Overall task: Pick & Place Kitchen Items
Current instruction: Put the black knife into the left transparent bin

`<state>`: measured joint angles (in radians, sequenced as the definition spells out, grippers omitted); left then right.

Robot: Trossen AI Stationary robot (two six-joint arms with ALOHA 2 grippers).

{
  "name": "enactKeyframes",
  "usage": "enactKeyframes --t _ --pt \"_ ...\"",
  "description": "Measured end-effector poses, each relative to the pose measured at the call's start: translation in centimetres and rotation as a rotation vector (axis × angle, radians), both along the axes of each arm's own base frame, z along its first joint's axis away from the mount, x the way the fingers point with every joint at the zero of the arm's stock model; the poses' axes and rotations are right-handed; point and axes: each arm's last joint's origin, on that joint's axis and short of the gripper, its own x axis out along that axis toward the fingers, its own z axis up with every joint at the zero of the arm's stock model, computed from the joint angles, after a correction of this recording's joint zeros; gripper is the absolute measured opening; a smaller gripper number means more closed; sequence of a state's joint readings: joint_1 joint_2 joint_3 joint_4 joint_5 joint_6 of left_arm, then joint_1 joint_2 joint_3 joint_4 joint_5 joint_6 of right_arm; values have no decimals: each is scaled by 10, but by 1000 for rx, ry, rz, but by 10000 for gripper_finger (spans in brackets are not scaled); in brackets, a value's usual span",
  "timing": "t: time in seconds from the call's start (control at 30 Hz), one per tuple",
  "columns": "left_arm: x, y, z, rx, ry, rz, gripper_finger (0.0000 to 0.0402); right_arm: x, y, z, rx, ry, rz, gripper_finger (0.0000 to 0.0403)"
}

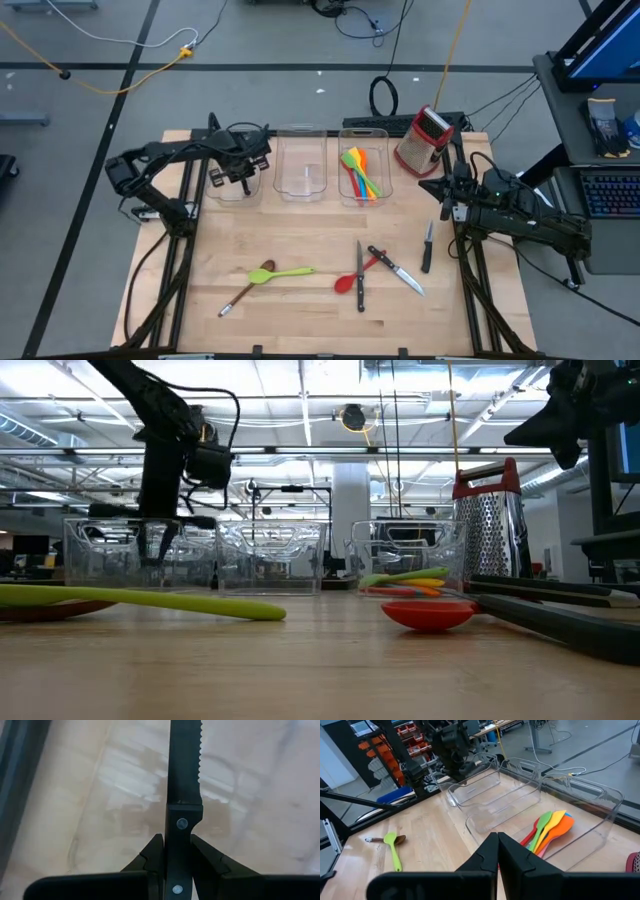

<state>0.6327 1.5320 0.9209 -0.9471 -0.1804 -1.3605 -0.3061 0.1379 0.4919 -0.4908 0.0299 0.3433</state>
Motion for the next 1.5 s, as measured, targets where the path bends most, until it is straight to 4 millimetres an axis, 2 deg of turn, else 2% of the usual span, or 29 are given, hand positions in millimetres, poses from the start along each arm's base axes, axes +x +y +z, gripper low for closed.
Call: enactKeyframes --t 0.33,1.0,1.2,1.5 --pt "-5 -4 -12 -10 5 2 70 0 0 0 11 -4 -3 0" --pt "-4 -3 -11 -13 4 -48 211 0 0 0 11 -4 -3 0" --pt "-1 -4 3 68 -81 -112 219 0 0 0 11 -4 -3 0" --pt "-10 -23 48 252 -231 -158 212 0 0 0 11 -5 -2 0"
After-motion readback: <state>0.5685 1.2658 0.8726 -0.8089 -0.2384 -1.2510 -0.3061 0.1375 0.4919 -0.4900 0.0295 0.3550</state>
